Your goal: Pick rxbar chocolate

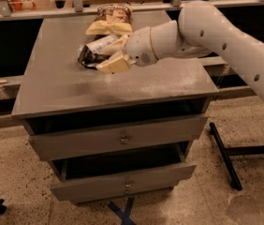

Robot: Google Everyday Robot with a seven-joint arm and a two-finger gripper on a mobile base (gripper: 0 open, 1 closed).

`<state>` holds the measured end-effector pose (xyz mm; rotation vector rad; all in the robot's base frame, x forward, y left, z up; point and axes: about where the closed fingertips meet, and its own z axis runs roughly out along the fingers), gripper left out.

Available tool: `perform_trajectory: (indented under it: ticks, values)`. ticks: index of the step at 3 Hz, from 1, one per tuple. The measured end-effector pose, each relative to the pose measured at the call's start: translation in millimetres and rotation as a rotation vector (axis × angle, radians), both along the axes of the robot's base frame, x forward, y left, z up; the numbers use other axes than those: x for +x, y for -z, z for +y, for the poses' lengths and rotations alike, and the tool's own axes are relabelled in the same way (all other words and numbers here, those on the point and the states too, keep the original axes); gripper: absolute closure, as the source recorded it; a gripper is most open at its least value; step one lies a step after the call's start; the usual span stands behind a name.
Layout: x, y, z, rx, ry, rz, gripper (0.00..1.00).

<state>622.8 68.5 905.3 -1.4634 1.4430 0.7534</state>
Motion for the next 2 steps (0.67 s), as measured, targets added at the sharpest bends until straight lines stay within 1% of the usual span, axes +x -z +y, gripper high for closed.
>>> perform_trajectory:
  ticks: [1, 2]
  values:
    - [2.7, -14.9, -6.9, 0.028, 0.016, -0.043, 1.00]
    - [2.7, -14.9, -6.9, 0.028, 0.016, -0.043, 1.00]
